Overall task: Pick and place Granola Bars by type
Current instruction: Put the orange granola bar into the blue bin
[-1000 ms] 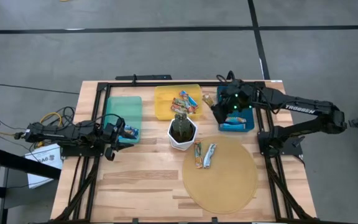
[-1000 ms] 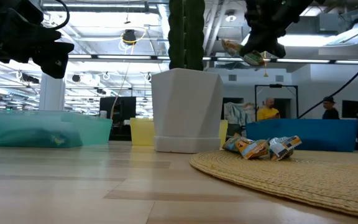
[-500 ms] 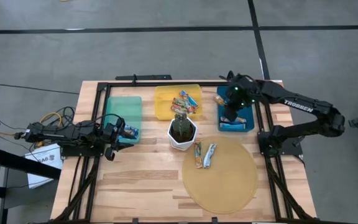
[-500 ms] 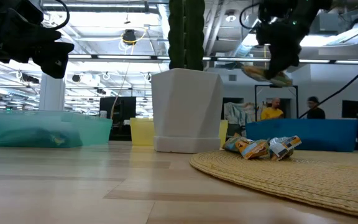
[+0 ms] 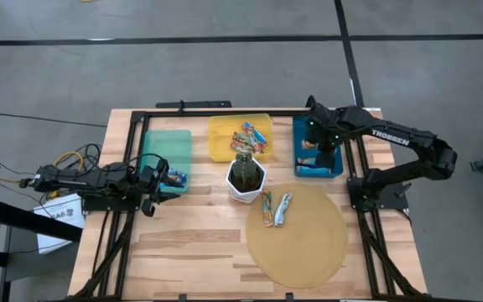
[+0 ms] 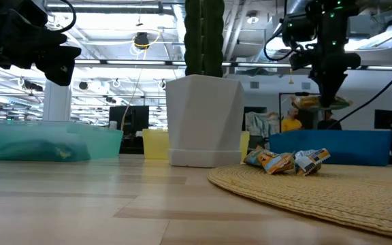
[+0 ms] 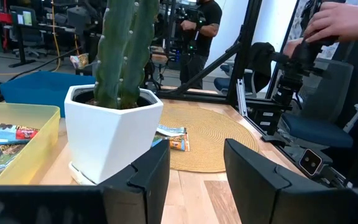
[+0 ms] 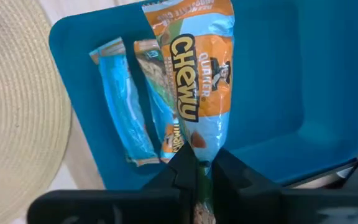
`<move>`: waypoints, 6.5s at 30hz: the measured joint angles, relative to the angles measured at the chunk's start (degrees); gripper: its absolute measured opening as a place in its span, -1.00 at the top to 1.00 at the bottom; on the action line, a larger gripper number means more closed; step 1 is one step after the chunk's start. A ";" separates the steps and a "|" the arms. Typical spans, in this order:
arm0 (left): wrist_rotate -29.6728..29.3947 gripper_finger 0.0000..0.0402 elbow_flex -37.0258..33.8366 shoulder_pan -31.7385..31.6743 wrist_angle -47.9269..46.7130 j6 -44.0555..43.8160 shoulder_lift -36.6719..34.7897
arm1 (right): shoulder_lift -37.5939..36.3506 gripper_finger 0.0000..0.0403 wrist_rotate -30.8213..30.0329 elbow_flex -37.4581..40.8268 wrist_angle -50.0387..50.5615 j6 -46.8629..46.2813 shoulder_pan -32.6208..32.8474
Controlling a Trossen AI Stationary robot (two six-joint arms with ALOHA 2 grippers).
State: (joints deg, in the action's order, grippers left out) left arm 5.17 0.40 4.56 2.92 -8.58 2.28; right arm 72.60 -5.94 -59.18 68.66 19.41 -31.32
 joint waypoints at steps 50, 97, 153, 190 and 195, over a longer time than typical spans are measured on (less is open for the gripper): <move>0.00 0.28 0.01 0.02 -0.02 0.00 0.02 | 9.25 0.05 -0.04 9.22 -4.79 -18.56 0.83; 0.00 0.28 0.02 0.02 -0.02 0.02 0.02 | 4.50 -0.24 6.62 -15.19 2.97 -14.06 33.77; 0.00 0.28 0.01 0.01 -0.01 0.02 -0.02 | 23.34 -0.24 -1.71 5.93 -34.21 27.20 46.72; 0.00 0.28 0.02 0.01 -0.01 0.01 -0.04 | 22.34 0.73 -2.11 7.77 -33.05 13.92 45.04; 0.00 0.28 0.01 0.00 0.00 0.02 -0.04 | 18.75 0.73 -2.46 7.72 -29.37 7.19 45.06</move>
State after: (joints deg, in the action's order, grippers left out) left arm 5.17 0.41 4.56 2.91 -8.56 2.24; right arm 91.35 -8.40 -51.45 39.29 26.60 13.74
